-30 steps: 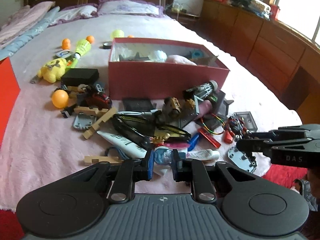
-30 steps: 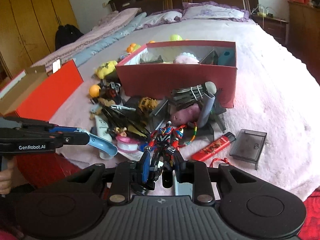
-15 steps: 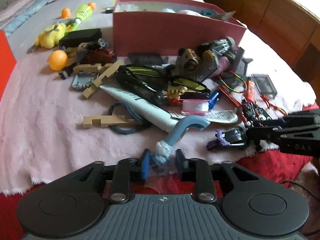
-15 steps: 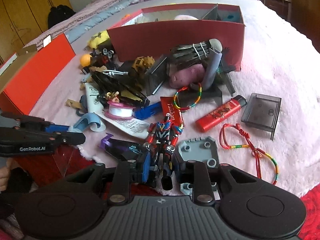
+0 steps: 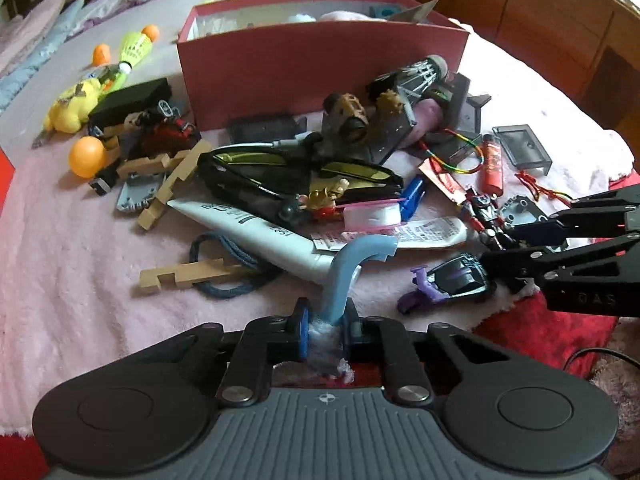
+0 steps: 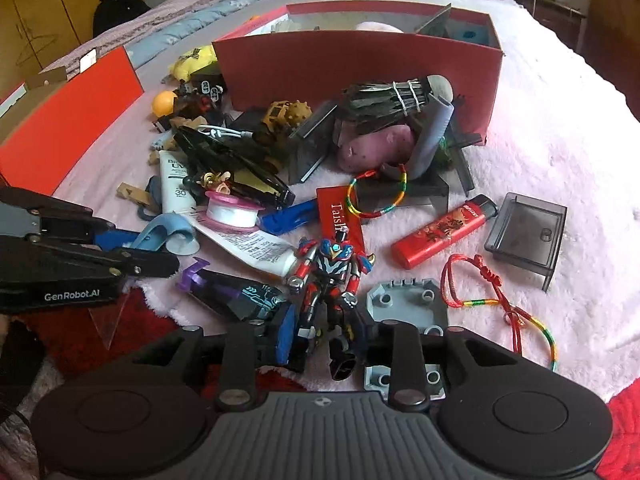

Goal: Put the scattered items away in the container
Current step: 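Lift and carry the hook and robot figure over the red box with both tools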

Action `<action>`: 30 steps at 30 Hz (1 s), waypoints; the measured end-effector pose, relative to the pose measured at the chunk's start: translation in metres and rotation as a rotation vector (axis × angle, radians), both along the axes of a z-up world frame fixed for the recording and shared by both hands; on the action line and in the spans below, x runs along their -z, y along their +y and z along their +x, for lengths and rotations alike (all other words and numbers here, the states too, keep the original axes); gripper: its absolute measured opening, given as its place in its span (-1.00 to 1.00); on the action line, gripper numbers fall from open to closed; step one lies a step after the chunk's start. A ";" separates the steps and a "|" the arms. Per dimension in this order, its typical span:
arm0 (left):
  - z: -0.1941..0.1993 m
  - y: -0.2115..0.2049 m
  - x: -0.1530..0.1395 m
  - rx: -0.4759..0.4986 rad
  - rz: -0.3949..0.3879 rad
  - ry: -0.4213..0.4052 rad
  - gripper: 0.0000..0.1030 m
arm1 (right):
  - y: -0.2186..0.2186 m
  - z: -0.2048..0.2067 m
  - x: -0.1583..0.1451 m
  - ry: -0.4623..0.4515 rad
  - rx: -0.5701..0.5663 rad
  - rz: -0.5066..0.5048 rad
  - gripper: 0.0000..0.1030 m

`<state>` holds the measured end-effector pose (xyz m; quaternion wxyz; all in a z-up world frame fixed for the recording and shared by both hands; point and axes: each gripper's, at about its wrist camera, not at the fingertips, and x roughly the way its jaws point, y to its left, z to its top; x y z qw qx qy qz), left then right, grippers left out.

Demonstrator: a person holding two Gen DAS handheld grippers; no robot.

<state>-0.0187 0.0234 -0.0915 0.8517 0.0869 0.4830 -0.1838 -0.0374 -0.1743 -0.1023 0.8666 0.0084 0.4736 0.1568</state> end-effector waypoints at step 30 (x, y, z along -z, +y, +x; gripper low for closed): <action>0.088 -0.015 -0.088 -0.061 -0.245 -0.183 -0.67 | -0.022 0.050 -0.087 -0.191 0.082 0.170 -0.38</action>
